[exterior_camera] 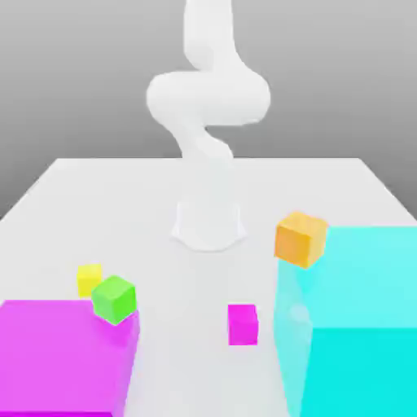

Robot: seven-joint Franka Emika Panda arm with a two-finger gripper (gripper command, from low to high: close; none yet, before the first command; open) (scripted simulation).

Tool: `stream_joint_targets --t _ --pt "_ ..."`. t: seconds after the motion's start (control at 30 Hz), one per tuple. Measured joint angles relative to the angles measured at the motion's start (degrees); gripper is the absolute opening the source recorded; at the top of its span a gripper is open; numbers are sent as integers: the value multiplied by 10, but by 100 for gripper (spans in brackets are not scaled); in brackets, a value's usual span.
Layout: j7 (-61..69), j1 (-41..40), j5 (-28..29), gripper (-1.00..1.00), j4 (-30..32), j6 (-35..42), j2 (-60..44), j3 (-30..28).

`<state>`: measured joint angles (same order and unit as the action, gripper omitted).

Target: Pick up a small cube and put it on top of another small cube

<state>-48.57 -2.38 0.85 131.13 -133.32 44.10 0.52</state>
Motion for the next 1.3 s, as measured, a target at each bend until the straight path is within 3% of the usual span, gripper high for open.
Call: stream_joint_targets --t 0.37,0.97,1.23,1.3 --pt "-242 -96 -11 0 61 -103 -126 80" --pt "-683 -168 -51 0 244 -254 -323 238" --pt "-896 -175 -45 0 338 -315 -410 295" --pt "-950 -169 -3 0 351 -335 -440 290"
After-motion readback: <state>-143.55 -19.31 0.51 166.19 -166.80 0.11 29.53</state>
